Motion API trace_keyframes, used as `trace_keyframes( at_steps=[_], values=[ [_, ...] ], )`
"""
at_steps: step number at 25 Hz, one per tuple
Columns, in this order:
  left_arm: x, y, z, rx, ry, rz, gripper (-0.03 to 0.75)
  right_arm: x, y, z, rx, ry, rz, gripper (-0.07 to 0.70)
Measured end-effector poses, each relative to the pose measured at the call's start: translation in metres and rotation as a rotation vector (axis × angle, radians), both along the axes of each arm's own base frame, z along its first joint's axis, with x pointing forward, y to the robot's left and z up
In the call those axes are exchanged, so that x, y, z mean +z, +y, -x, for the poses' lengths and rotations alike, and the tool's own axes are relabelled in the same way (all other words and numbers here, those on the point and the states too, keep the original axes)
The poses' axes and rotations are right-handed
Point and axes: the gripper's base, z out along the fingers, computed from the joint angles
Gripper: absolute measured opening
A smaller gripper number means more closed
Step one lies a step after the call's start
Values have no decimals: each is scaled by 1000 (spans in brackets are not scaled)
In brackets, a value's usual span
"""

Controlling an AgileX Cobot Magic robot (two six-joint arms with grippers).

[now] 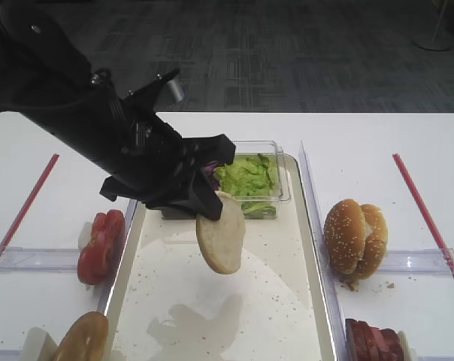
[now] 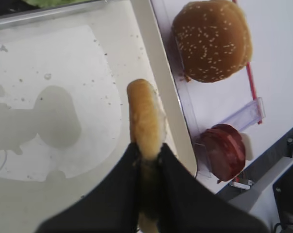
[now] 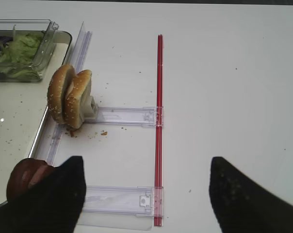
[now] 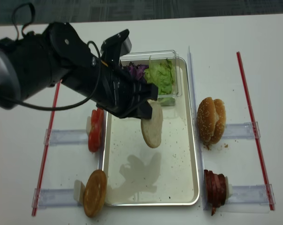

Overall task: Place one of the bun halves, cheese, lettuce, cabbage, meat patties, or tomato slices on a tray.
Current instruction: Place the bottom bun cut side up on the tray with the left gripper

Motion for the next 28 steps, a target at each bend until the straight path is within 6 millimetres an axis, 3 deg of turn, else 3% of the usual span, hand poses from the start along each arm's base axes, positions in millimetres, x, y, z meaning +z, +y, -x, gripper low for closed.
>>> trace_keyframes(
  at_steps=[13,28],
  values=[
    [-49,-9,-17,-34,86,-31,35,0,0,0,0,0,0,552],
    [-65,-13,-24,-33,101,-19,51,0,0,0,0,0,0,552]
  ],
)
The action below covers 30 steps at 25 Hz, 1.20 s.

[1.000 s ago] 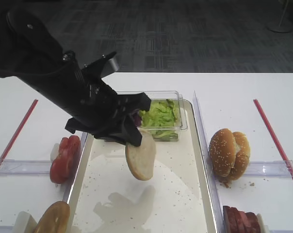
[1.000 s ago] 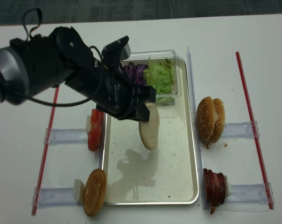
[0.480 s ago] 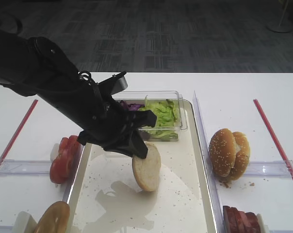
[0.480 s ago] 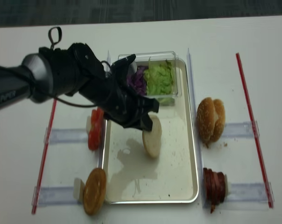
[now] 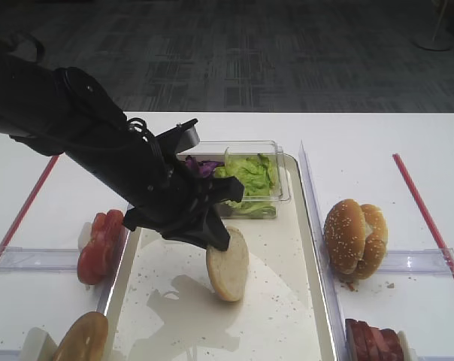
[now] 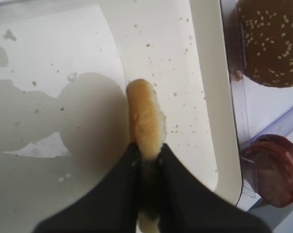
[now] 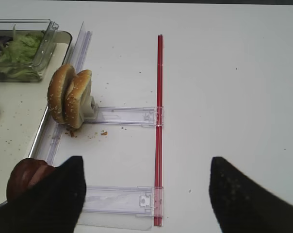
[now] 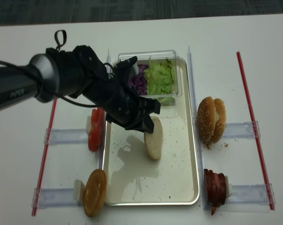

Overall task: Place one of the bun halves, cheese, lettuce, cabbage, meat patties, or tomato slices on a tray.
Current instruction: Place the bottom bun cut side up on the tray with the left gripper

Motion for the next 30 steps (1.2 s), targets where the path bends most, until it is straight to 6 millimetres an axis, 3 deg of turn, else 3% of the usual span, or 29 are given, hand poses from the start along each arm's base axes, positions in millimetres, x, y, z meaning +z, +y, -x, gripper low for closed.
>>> trace_keyframes(
  at_steps=[3,9,12,30],
  values=[
    [0,1,-1,4,1,0,134,0,0,0,0,0,0,552],
    [0,12,-6,36,29,4,444,0,0,0,0,0,0,552],
    [0,17,-7,41,52,8,522,0,0,0,0,0,0,552],
    [1,19,-8,43,57,9,546,0,0,0,0,0,0,552]
  ],
)
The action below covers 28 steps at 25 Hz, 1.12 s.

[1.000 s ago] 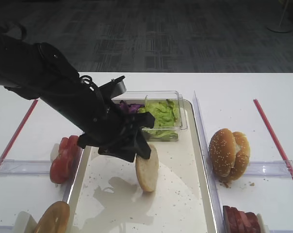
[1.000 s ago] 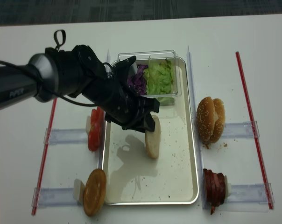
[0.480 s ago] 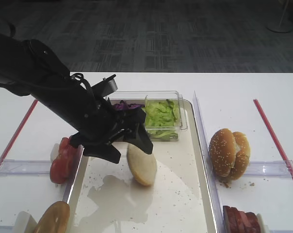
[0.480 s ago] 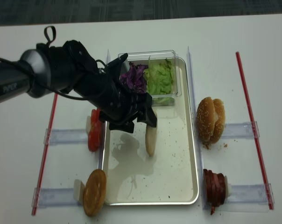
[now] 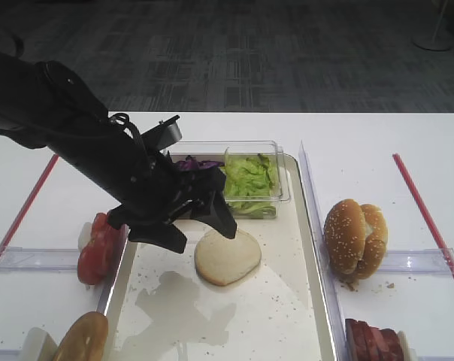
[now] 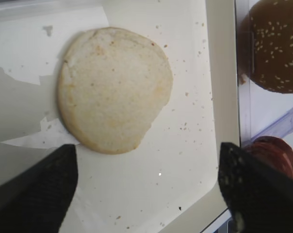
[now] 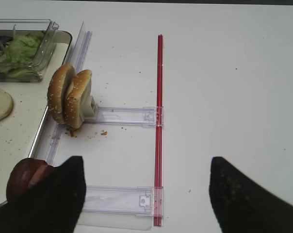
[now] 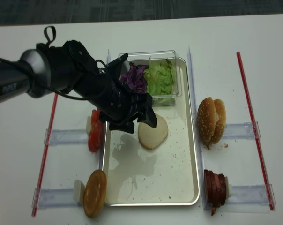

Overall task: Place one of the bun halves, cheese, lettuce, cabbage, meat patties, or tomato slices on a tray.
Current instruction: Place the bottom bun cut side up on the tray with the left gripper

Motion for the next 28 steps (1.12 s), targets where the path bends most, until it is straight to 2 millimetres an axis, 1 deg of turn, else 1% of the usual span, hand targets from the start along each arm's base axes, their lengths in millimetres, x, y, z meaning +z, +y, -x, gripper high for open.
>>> trace_keyframes(
  at_steps=[18,24,28],
  values=[
    [0,0,0,0,0,0,546,0,0,0,1,0,2,552],
    [14,1,2,0,-37,17,546,0,0,0,1,0,2,552],
    [30,3,7,-3,-73,37,546,0,0,0,1,0,2,552]
  ],
)
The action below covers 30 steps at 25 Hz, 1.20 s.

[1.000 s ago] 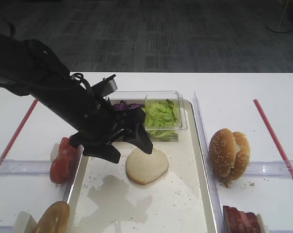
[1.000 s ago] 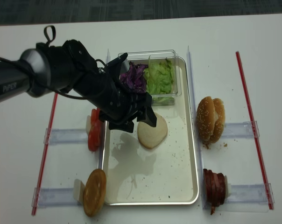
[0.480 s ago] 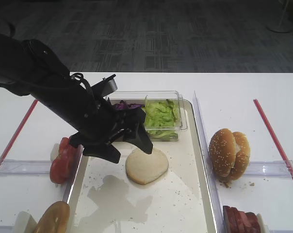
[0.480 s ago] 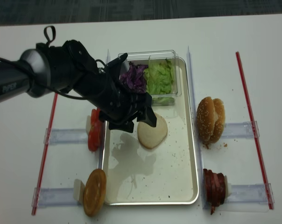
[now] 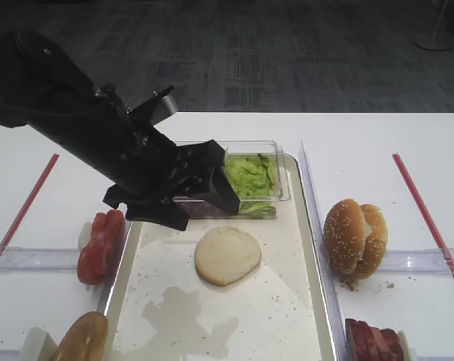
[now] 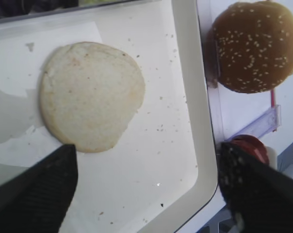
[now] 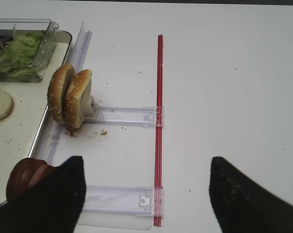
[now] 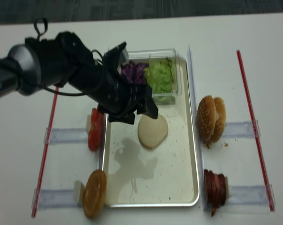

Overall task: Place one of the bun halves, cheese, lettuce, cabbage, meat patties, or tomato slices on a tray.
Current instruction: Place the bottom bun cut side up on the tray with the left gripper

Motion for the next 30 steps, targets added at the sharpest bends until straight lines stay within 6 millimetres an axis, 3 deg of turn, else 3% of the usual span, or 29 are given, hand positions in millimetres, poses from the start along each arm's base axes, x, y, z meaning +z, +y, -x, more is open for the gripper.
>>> trace_keyframes(
  at_steps=[17,22,30],
  values=[
    [79,13,35,-3,-142,108,546,0,0,0,0,0,0,552],
    [86,16,39,0,-161,98,546,0,0,0,0,0,0,552],
    [78,26,39,18,-155,-44,546,0,0,0,0,0,0,552]
  ],
)
